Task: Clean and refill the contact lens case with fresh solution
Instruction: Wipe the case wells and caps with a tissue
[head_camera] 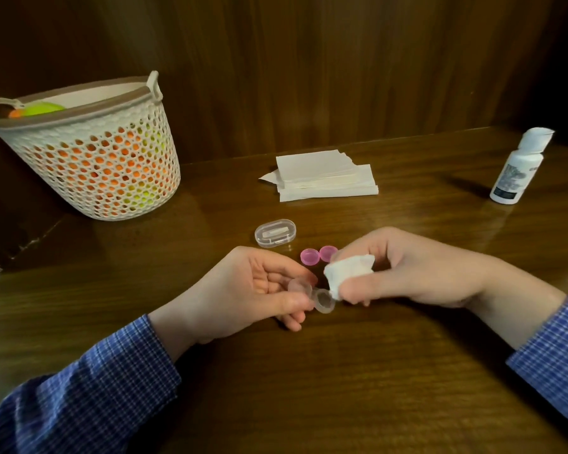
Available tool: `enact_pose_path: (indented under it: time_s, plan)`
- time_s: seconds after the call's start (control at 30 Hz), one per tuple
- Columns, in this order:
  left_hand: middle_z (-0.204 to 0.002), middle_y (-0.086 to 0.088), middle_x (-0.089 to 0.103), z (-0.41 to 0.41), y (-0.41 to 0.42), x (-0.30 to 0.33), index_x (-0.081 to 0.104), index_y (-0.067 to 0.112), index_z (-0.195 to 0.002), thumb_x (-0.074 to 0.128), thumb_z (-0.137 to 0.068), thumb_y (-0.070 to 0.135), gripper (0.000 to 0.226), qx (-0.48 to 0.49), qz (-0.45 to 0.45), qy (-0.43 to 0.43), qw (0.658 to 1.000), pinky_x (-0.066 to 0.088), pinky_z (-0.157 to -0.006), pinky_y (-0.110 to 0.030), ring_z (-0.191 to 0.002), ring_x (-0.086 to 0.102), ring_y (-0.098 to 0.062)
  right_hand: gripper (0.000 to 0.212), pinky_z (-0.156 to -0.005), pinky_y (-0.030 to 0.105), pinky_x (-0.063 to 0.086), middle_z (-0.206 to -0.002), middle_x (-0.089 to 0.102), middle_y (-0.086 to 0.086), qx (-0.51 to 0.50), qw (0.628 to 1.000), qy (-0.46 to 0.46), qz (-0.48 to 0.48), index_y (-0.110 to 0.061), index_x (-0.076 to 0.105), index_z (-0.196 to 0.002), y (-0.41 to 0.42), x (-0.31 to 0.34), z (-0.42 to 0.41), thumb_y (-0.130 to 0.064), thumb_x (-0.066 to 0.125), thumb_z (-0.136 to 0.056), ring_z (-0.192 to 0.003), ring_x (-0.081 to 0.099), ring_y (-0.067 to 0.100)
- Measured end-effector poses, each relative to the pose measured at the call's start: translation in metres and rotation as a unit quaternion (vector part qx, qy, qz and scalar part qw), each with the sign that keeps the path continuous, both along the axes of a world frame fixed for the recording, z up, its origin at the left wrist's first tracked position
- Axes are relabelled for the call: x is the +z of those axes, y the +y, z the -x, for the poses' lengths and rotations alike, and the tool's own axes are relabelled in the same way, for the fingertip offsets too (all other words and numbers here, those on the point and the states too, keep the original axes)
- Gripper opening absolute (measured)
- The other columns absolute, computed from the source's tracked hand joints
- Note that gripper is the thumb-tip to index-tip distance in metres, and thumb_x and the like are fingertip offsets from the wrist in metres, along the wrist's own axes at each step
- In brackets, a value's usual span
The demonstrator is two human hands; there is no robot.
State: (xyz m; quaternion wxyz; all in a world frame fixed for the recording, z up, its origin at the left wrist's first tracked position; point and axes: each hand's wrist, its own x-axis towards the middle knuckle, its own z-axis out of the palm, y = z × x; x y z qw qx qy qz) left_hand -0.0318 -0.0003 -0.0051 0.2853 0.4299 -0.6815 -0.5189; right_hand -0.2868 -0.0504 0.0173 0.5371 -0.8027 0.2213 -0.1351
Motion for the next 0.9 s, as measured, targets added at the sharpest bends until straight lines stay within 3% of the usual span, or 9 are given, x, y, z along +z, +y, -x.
enact_pose_path:
  time_s: [0.07, 0.13, 0.23, 0.33, 0.47, 0.6, 0.7, 0.83, 0.9]
  plan:
    - [-0.103, -0.002, 0.080, 0.000, 0.003, -0.002, 0.076, 0.018, -0.117, 0.077, -0.090, 0.011, 0.028, 0.023, 0.057, -0.051, 0.997, 0.066, -0.075, -0.032, -0.087, 0.079, -0.020, 0.020, -0.069, 0.020, 0.051, -0.079, 0.065, 0.007, -0.058, 0.990, -0.033, -0.125, -0.010, 0.075, -0.082, -0.006, -0.002, 0.001, -0.024, 0.070, -0.095, -0.077, 0.061, 0.009]
    - [-0.108, 0.012, 0.077, 0.001, 0.006, -0.006, 0.075, 0.029, -0.119, 0.080, -0.088, 0.021, 0.033, 0.047, 0.127, -0.124, 0.983, 0.066, -0.073, -0.029, -0.090, 0.077, -0.012, 0.017, -0.063, 0.020, 0.050, -0.080, 0.068, 0.008, -0.099, 0.980, -0.026, -0.170, -0.014, 0.079, -0.086, -0.009, -0.003, 0.002, -0.028, 0.070, -0.089, -0.076, 0.062, 0.011]
    - [-0.104, 0.017, 0.071, 0.004, 0.008, -0.011, 0.075, 0.034, -0.117, 0.080, -0.087, 0.031, 0.030, 0.054, 0.196, -0.175, 0.963, 0.062, -0.069, -0.027, -0.087, 0.071, -0.014, 0.016, -0.060, 0.018, 0.049, -0.087, 0.072, 0.006, -0.102, 0.983, -0.017, -0.151, -0.012, 0.079, -0.100, -0.011, -0.006, 0.004, -0.022, 0.070, -0.091, -0.077, 0.064, 0.010]
    - [-0.100, 0.019, 0.068, 0.006, 0.008, -0.014, 0.075, 0.036, -0.114, 0.078, -0.088, 0.036, 0.026, 0.055, 0.231, -0.208, 0.949, 0.050, -0.072, -0.015, -0.095, 0.063, -0.009, 0.015, -0.061, 0.019, 0.049, -0.093, 0.075, 0.005, -0.129, 0.986, -0.011, -0.107, -0.019, 0.080, -0.102, -0.007, -0.008, 0.003, -0.022, 0.073, -0.089, -0.079, 0.065, 0.012]
    - [-0.107, 0.026, 0.062, 0.009, 0.009, -0.018, 0.073, 0.041, -0.114, 0.076, -0.087, 0.043, 0.027, 0.080, 0.235, -0.229, 0.941, 0.042, -0.081, -0.004, -0.106, 0.057, 0.001, 0.013, -0.064, 0.020, 0.051, -0.101, 0.078, 0.002, -0.257, 0.960, -0.034, -0.103, -0.026, 0.082, -0.099, -0.018, -0.011, -0.002, -0.019, 0.074, -0.091, -0.085, 0.067, 0.012]
    - [-0.108, 0.025, 0.059, 0.010, 0.005, -0.023, 0.067, 0.039, -0.126, 0.078, -0.086, 0.038, 0.042, 0.111, 0.236, -0.202, 0.944, 0.047, -0.080, -0.009, -0.104, 0.059, -0.003, 0.008, -0.060, 0.024, 0.047, -0.091, 0.075, 0.000, -0.407, 0.905, -0.061, -0.106, -0.015, 0.079, -0.086, -0.068, -0.004, -0.019, -0.014, 0.075, -0.092, -0.076, 0.060, 0.013]
    - [-0.105, 0.025, 0.059, 0.012, 0.003, -0.024, 0.061, 0.042, -0.132, 0.075, -0.085, 0.042, 0.048, 0.105, 0.232, -0.195, 0.947, 0.049, -0.081, -0.015, -0.102, 0.059, -0.006, 0.006, -0.057, 0.024, 0.048, -0.090, 0.071, 0.004, -0.438, 0.894, -0.075, -0.055, -0.014, 0.071, -0.090, -0.117, 0.010, -0.039, -0.012, 0.077, -0.090, -0.076, 0.062, 0.016]
    - [-0.106, 0.025, 0.061, 0.010, 0.000, -0.025, 0.058, 0.046, -0.132, 0.074, -0.085, 0.043, 0.050, 0.102, 0.227, -0.182, 0.951, 0.047, -0.079, -0.012, -0.103, 0.060, -0.006, 0.013, -0.046, 0.014, 0.049, -0.103, 0.071, 0.006, -0.468, 0.882, -0.054, 0.022, -0.016, 0.067, -0.094, -0.172, 0.015, -0.067, -0.013, 0.079, -0.089, -0.082, 0.069, 0.016]
    - [-0.106, 0.024, 0.062, 0.009, 0.000, -0.025, 0.058, 0.046, -0.133, 0.075, -0.086, 0.041, 0.050, 0.102, 0.222, -0.176, 0.954, 0.045, -0.079, -0.009, -0.104, 0.060, -0.005, 0.014, -0.050, 0.016, 0.051, -0.102, 0.069, 0.005, -0.473, 0.879, -0.036, 0.051, -0.015, 0.066, -0.096, -0.190, 0.008, -0.076, -0.013, 0.079, -0.090, -0.090, 0.069, 0.020]
